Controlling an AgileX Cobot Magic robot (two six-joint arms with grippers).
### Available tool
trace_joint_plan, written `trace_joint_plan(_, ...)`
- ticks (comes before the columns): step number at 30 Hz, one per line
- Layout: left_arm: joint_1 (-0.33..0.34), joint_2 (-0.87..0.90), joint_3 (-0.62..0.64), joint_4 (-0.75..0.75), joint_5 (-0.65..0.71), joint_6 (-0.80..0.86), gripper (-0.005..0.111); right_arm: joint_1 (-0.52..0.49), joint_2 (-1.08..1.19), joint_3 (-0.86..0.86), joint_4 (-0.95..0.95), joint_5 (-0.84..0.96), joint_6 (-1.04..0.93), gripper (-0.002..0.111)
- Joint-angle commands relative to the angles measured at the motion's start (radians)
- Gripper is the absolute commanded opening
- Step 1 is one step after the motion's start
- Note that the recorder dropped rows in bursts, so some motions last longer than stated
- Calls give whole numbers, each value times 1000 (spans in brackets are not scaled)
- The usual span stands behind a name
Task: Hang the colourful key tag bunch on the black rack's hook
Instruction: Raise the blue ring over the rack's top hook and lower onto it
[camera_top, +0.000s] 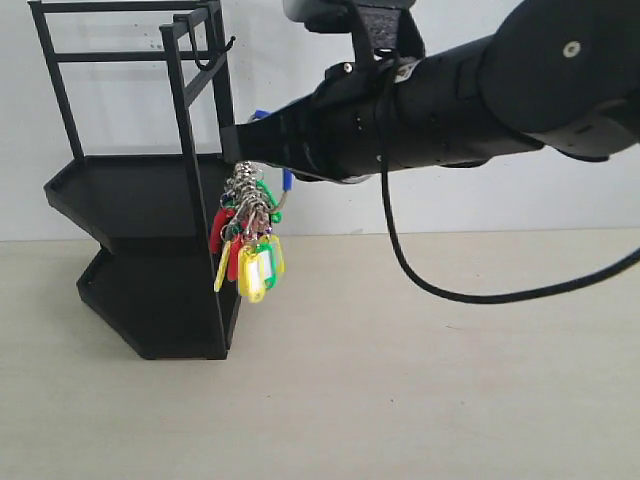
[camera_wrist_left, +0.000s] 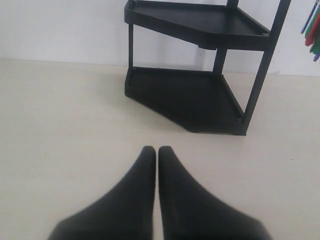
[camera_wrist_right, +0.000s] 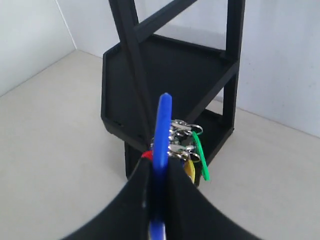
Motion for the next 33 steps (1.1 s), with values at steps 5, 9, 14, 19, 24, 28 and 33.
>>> trace_joint_plan(5, -1, -2, -1, 5, -8, 3, 4, 0, 91, -113, 0, -133, -80, 0)
trace_joint_plan(9, -1, -2, -1, 5, -8, 3, 4, 0, 137, -159, 0, -158, -93, 0)
trace_joint_plan(14, -1, -2, -1, 5, -8, 3, 4, 0, 179, -173, 0, -247, -131, 0)
trace_joint_plan(19, -1, -2, -1, 5, -8, 3, 4, 0, 207, -174, 0, -361, -131, 0)
trace_joint_plan(24, -1, -2, -1, 5, -8, 3, 4, 0, 227, -174, 0, -429, -148, 0)
trace_joint_plan(28, -1, -2, -1, 5, -8, 3, 4, 0, 231, -174, 0, -473, -151, 0)
trace_joint_plan(33, -1, -2, -1, 5, -8, 3, 4, 0, 231, -178, 0, -494, -148, 0)
